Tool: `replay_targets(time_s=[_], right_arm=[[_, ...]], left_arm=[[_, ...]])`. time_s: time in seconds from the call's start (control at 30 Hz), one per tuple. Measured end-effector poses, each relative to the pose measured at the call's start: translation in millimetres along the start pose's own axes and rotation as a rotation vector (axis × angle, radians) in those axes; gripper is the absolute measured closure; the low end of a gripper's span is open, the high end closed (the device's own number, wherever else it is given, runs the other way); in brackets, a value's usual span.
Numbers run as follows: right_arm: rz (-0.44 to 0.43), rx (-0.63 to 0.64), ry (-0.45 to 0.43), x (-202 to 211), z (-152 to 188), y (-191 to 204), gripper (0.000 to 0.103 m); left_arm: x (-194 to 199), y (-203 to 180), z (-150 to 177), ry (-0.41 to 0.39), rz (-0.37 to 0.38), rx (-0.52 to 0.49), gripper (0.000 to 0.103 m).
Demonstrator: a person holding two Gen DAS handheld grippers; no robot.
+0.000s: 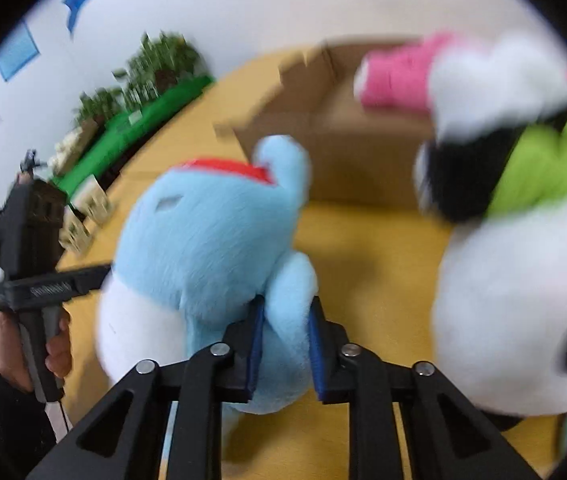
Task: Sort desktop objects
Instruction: 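Carry the blue bear over the box beside the pink bear, then lower the blue bear into the box and open the left gripper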
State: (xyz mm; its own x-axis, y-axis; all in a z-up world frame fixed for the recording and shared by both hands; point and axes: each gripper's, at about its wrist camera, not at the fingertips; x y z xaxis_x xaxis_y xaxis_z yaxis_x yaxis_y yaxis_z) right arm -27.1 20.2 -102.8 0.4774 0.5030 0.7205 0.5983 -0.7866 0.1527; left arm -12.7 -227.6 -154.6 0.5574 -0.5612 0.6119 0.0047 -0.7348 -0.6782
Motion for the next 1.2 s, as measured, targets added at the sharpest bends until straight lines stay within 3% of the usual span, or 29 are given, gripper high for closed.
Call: replay_targets(time_s=[0.1, 0.23, 0.33, 0.4, 0.53, 0.67, 0.73, 0.8, 0.93, 1.2], right_arm=[[0.034, 0.061, -0.106, 34, -33, -2, 0.086], [0.088, 0.142, -0.220, 69, -95, -17, 0.086], [0.139, 0.183, -0.270, 81, -153, -46, 0.086], [0.168, 0.195, -0.254, 72, -186, -73, 0.086], [0.132, 0.163, -0.096, 14, -218, -144, 0.086], [0.082, 0.122, 0.173, -66, -198, -197, 0.086], [0.046, 0.117, 0.303, -103, -178, -204, 0.086], [0.001, 0.122, 0.384, -125, -164, -201, 0.086], [-0.014, 0.208, 0.447, -139, -165, -172, 0.086], [-0.050, 0.222, 0.454, -156, -158, -152, 0.078]], left_arm=[[21, -37, -24, -0.083, 0.035, -0.067, 0.082], [38, -93, -85, -0.198, 0.085, -0.165, 0.082], [28, -128, -135, -0.233, 0.097, -0.218, 0.082], [11, -151, -166, -0.227, 0.094, -0.234, 0.082], [-55, -153, -210, -0.147, 0.001, -0.208, 0.082], [-137, -118, -211, 0.008, -0.105, -0.143, 0.082], [-159, -104, -202, 0.059, -0.155, -0.138, 0.082], [-161, -92, -197, 0.068, -0.160, -0.121, 0.082], [-153, -86, -195, 0.066, -0.238, -0.145, 0.081], [-138, -83, -187, 0.046, -0.366, -0.198, 0.077]])
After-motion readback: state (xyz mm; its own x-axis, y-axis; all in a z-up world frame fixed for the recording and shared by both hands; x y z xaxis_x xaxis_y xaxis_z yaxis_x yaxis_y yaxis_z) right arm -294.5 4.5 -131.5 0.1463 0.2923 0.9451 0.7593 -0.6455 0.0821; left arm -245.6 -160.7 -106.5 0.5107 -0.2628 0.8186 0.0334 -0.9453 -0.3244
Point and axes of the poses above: each gripper's, at about its wrist camera, not at the fingertips, and x roughly against the way its jaws point, y to its left, z to its underside, and after that the axes turned 12 degrees about x, right-handed
